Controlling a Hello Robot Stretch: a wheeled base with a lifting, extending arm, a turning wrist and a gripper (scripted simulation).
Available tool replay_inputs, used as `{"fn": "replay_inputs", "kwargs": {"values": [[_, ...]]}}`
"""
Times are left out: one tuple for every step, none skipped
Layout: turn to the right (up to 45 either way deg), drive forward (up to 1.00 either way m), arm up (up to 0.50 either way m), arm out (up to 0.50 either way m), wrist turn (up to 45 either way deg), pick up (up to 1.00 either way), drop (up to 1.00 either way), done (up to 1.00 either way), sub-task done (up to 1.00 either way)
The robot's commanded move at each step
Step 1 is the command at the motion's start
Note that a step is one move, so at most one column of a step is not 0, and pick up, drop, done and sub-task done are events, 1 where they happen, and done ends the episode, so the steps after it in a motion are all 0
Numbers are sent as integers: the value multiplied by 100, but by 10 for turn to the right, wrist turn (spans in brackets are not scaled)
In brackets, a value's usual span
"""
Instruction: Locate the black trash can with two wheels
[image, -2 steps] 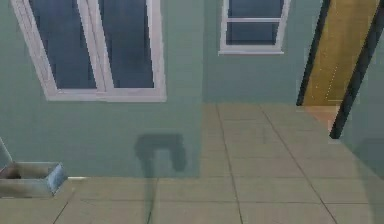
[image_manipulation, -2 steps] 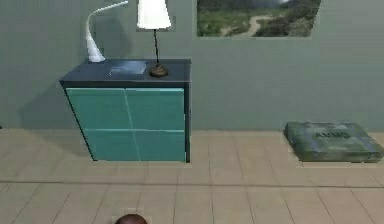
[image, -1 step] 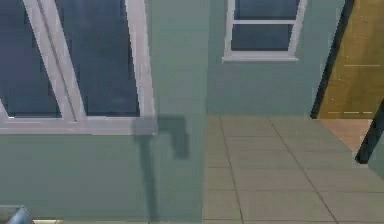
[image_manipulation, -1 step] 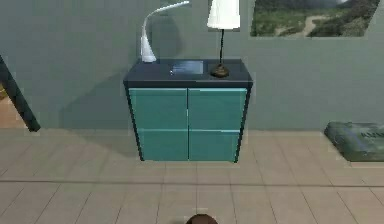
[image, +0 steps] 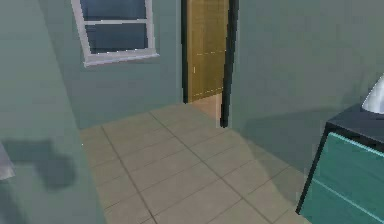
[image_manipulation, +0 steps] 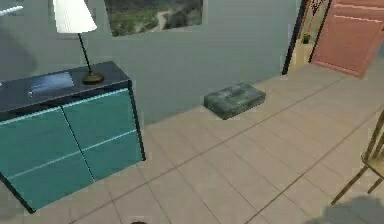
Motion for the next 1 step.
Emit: {"fn": "replay_inputs", "kwargs": {"values": [[0, 75, 0, 0, 0, 0, 0, 0, 0]]}}
